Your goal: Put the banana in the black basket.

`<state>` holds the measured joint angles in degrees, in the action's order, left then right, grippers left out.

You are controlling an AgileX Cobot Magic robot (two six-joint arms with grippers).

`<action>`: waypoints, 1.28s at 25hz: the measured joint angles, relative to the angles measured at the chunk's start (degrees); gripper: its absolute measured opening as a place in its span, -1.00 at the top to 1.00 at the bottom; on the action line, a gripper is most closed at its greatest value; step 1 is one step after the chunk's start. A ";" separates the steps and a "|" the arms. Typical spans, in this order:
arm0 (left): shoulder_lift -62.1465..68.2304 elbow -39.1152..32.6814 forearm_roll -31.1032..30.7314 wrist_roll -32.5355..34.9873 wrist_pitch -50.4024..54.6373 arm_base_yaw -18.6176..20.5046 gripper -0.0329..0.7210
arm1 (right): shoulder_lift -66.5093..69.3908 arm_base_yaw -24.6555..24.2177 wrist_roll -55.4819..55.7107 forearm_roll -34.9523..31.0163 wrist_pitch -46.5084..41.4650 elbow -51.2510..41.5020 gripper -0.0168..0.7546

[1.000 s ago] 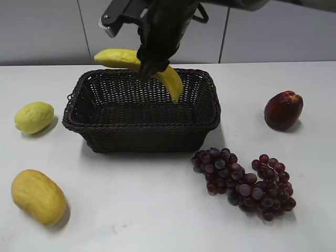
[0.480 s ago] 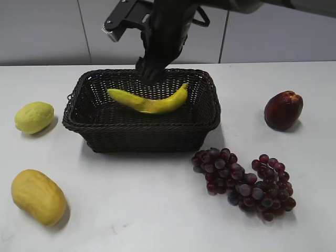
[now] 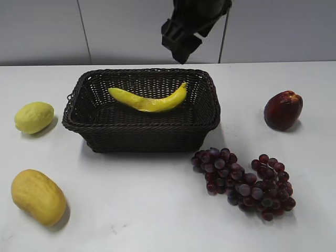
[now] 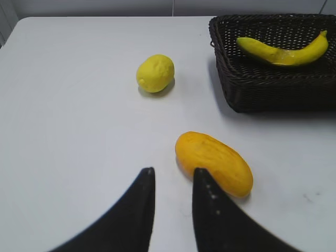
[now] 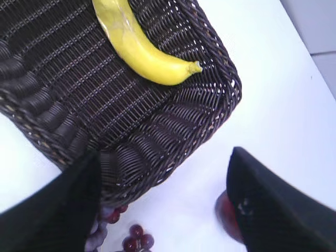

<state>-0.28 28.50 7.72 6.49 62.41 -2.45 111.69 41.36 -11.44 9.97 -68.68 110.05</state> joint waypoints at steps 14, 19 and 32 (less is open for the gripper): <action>0.00 0.00 0.00 0.00 0.00 0.00 0.27 | -17.77 0.00 9.61 -7.99 -0.53 -13.78 -0.55; 0.00 0.00 0.00 0.00 0.00 0.00 0.27 | -23.97 0.00 11.44 -8.27 -0.53 -27.50 -0.55; 0.00 0.00 0.00 0.00 0.00 0.00 0.27 | -54.38 0.00 18.54 -8.18 5.31 -62.41 -0.55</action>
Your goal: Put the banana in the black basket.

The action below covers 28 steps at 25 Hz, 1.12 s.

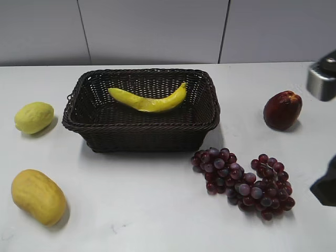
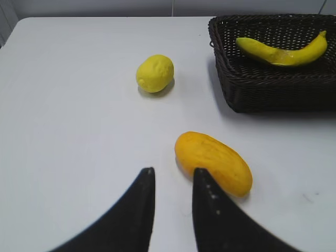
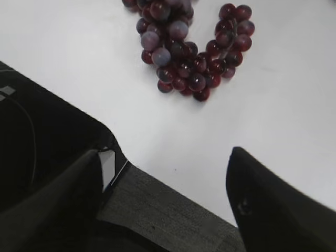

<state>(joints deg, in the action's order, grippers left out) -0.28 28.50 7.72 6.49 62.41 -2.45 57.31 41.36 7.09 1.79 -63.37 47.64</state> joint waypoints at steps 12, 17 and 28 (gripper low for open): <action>0.00 0.00 0.00 0.00 0.00 0.00 0.27 | -31.09 -17.65 2.64 2.26 -0.42 -10.13 -0.55; 0.00 0.00 0.00 0.00 0.00 0.00 0.27 | -43.46 -26.85 -0.84 0.87 -1.43 -10.20 -0.55; 0.00 0.00 0.00 0.00 0.00 0.00 0.27 | -53.13 -35.35 -7.09 -5.04 -2.14 -10.69 -0.49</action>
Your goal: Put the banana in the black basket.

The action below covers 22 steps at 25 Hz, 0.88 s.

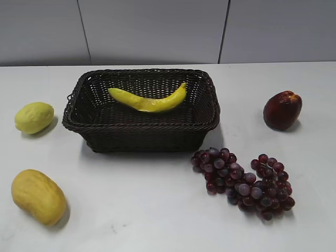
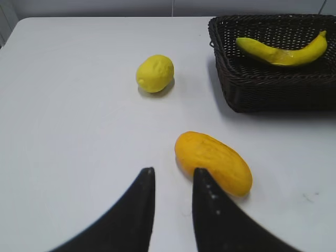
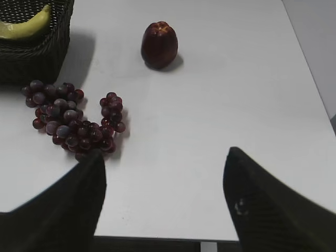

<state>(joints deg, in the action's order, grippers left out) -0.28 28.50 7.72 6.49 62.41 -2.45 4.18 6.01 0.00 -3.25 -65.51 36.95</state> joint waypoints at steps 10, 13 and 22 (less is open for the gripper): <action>0.00 0.00 0.00 0.00 0.00 0.00 0.27 | -3.20 -0.30 -0.41 1.16 1.47 -7.02 -0.49; 0.00 0.00 0.00 0.00 0.00 0.00 0.27 | -4.43 -0.55 -0.45 1.19 3.92 -8.13 -0.49; 0.00 0.00 0.00 0.00 0.00 0.00 0.27 | -4.54 -1.30 -0.51 1.14 5.19 -8.54 -0.49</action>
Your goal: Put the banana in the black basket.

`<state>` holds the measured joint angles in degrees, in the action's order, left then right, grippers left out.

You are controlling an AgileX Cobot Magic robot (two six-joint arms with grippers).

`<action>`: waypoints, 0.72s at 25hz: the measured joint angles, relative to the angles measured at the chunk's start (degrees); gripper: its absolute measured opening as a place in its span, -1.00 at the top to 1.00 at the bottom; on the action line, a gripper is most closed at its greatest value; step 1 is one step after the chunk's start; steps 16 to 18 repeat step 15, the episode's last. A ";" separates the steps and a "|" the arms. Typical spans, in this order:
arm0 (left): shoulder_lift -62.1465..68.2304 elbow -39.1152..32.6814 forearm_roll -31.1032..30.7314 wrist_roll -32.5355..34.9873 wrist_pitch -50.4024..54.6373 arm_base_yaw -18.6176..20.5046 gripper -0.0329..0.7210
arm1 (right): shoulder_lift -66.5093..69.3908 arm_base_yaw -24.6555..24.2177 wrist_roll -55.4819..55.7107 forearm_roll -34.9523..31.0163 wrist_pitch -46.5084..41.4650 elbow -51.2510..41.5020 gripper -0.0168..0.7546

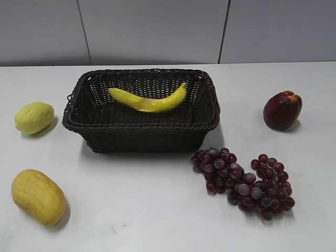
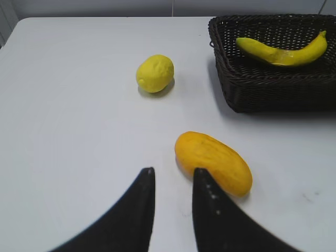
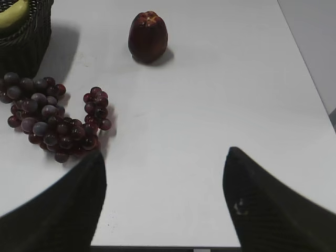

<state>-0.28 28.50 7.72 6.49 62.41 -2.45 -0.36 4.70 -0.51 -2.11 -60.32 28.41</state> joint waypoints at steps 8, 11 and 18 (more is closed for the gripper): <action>0.00 0.00 0.00 0.00 0.00 0.00 0.27 | 0.00 0.00 0.00 0.00 0.08 0.00 -0.49; 0.00 0.00 0.00 0.00 0.00 0.00 0.27 | 0.00 -0.04 0.00 0.00 0.08 0.00 -0.49; 0.00 0.00 0.00 0.00 0.00 0.00 0.27 | 0.00 -0.04 0.00 0.00 0.08 0.00 -0.49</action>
